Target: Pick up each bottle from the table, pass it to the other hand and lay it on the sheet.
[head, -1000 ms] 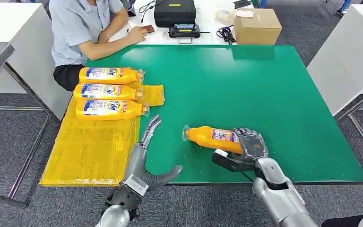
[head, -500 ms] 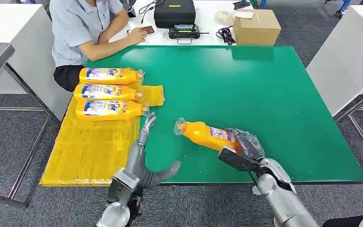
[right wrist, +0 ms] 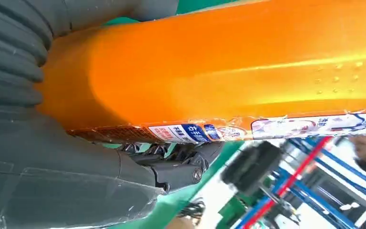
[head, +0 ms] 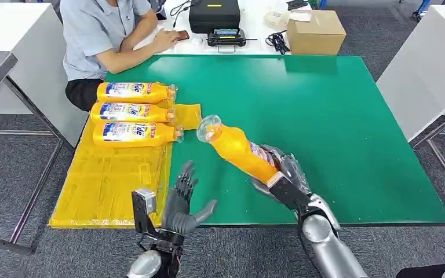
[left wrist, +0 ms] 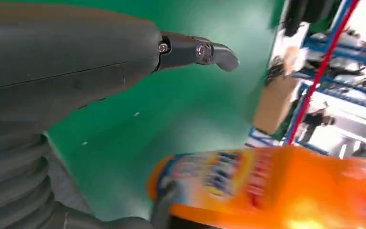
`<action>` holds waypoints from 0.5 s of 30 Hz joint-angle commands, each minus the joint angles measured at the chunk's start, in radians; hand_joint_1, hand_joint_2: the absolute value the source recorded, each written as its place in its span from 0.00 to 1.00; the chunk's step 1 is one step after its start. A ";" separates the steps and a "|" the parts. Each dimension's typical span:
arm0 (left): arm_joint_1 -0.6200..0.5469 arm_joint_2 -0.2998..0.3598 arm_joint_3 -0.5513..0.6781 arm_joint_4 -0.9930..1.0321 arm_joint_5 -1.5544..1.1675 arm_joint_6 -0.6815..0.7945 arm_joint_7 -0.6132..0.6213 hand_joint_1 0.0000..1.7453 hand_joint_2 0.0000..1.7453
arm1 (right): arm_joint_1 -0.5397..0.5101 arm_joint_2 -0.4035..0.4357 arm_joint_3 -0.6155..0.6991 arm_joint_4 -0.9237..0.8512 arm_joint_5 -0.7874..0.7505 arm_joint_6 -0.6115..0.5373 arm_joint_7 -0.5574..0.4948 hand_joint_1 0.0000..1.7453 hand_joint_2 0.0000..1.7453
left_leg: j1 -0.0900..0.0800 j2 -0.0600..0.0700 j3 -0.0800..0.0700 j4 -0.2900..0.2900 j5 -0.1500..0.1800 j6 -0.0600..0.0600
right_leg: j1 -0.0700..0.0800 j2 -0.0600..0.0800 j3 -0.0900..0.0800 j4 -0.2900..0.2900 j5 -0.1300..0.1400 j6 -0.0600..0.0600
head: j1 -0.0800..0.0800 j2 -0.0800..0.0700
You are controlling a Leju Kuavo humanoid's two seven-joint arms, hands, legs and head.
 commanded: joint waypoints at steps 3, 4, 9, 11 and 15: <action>-0.065 0.019 -0.058 0.098 0.053 -0.011 0.021 0.00 1.00 | -0.024 0.019 0.052 -0.028 -0.018 0.008 -0.010 0.89 1.00 | 0.000 0.001 0.002 -0.001 -0.001 -0.002 | 0.001 0.001 0.001 0.000 0.000 -0.002 | 0.000 0.000; -0.067 0.019 -0.062 0.097 0.053 -0.013 0.019 0.00 1.00 | -0.028 0.017 0.060 -0.022 -0.014 0.009 -0.007 0.89 1.00 | 0.001 0.002 0.004 0.000 -0.002 -0.002 | 0.002 0.001 0.003 0.000 -0.001 -0.003 | 0.000 0.000; -0.100 0.025 -0.082 0.057 0.051 -0.020 -0.004 0.00 1.00 | -0.076 0.008 0.142 0.088 0.039 0.007 0.023 0.92 1.00 | 0.001 0.002 0.003 0.000 -0.001 -0.002 | 0.002 0.002 0.002 0.000 0.000 -0.002 | 0.000 0.000; -0.109 0.022 -0.073 0.045 0.050 -0.012 -0.009 0.00 1.00 | -0.089 0.002 0.176 0.115 0.087 -0.019 0.024 0.94 1.00 | 0.002 0.002 0.002 0.000 -0.001 -0.002 | 0.002 0.002 0.002 0.000 0.000 -0.002 | 0.000 0.000; -0.120 0.019 -0.062 0.044 0.051 -0.008 -0.008 0.00 1.00 | -0.086 0.000 0.202 0.105 0.114 -0.029 0.021 0.97 1.00 | 0.002 0.002 0.003 0.000 -0.001 -0.002 | 0.002 0.001 0.003 -0.001 0.000 -0.003 | 0.001 0.000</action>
